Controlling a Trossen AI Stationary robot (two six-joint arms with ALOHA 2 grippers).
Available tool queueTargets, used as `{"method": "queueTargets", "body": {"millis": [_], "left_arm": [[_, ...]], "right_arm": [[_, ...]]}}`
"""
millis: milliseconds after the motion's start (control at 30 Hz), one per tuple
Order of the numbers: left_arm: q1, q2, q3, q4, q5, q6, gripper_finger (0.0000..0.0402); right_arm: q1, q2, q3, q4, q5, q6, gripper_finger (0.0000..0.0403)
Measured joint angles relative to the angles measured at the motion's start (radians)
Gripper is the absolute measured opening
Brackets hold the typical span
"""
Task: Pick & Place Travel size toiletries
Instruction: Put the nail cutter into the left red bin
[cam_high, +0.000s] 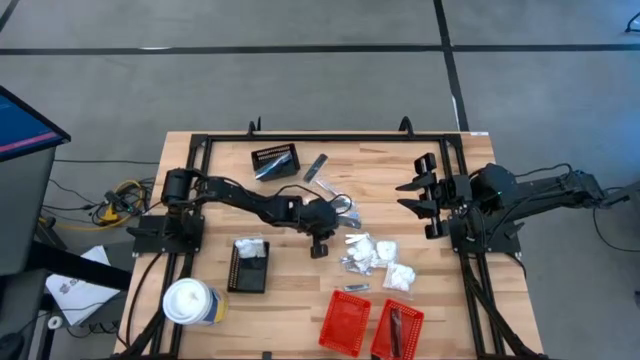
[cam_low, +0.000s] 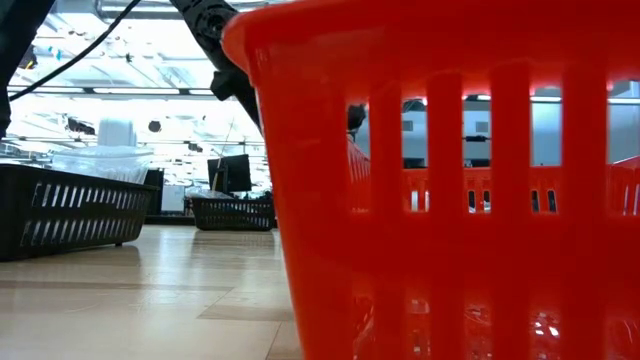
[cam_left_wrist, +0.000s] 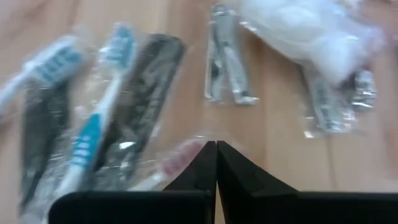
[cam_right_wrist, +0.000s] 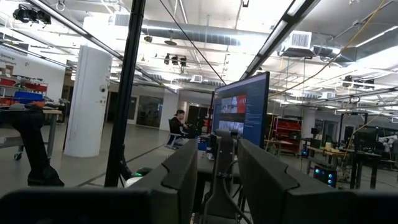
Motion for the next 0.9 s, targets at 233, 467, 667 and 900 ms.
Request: {"method": "queueTargets", "body": {"millis": [233,467,667,900], "left_arm": [[0.028,0.0,0.0,0.001,-0.111,0.012,0.0001],[0.119,0.0,0.0,-0.006,-0.016,0.002,0.0001],[0.094,0.0,0.0,-0.011,0.048,0.007,0.0001],[0.082,0.0,-0.001,-0.016,0.024,0.007,0.0001]], "right_arm": [[0.0,0.0,0.0,0.0,0.0,0.0,0.0108],[0.0,0.0,0.0,0.0,0.0,0.0,0.0108],[0.0,0.0,0.0,-0.006,0.0,-0.001,0.0108],[0.0,0.0,0.0,-0.011,0.0,0.0,0.0108]]}}
